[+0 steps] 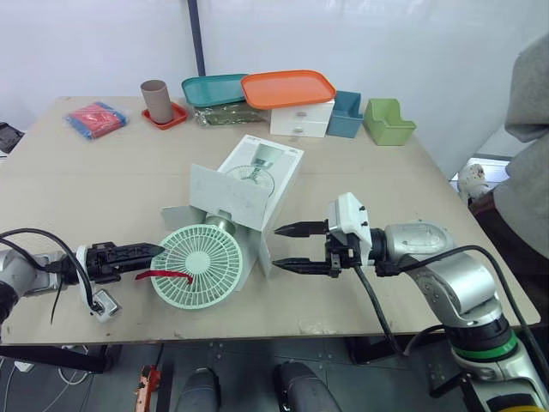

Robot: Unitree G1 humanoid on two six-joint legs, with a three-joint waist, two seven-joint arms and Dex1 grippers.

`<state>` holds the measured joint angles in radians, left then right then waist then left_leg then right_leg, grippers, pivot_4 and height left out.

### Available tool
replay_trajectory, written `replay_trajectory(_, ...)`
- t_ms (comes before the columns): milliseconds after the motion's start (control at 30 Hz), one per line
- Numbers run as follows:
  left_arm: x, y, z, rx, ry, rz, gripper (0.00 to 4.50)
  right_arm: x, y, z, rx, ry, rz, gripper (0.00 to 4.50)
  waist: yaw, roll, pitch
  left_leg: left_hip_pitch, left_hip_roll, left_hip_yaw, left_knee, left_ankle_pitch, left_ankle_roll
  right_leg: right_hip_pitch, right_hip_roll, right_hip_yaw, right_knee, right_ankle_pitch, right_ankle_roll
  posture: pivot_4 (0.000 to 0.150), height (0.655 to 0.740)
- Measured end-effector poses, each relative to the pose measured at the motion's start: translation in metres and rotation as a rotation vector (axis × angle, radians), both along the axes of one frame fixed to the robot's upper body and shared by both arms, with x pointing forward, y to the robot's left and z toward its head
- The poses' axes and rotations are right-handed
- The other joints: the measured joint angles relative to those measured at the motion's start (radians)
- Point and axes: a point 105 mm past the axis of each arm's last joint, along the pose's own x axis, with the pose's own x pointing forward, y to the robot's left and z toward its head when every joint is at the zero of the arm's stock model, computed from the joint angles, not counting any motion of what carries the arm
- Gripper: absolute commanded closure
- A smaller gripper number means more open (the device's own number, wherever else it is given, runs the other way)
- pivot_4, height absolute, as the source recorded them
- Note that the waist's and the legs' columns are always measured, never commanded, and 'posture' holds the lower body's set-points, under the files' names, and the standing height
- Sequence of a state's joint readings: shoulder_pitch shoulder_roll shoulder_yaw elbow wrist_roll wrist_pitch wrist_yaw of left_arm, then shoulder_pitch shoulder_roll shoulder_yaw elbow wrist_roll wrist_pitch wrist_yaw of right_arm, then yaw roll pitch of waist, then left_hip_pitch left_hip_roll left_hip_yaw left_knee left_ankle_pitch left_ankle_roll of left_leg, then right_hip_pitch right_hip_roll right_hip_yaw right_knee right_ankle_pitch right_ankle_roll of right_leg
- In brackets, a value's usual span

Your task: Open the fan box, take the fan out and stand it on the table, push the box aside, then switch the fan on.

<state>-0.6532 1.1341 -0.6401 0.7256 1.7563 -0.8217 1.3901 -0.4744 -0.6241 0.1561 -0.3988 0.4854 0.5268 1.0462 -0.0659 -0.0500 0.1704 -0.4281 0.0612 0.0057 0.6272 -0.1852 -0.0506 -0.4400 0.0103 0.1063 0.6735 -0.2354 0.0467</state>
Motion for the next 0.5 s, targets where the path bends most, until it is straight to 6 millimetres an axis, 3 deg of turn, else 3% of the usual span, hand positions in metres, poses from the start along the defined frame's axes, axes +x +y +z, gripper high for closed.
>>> replay_trajectory(300,-0.009,-0.007,-0.005,-0.011,0.06,-0.043,0.0,-0.001,0.002,-0.003,-0.017,-0.001,0.007,1.82,0.021,0.0,0.0,0.0,0.0,0.001,0.003,0.0,-0.001,0.0,0.0,0.001,0.003,0.0,0.0,0.15,0.74)
replay_trajectory(500,-0.005,-0.012,-0.005,-0.027,0.06,-0.04,0.0,-0.001,0.004,-0.005,-0.02,-0.003,0.014,1.82,0.022,0.0,0.0,0.001,-0.001,0.001,0.007,0.001,-0.001,0.001,0.0,0.001,0.006,0.001,0.001,0.15,0.74)
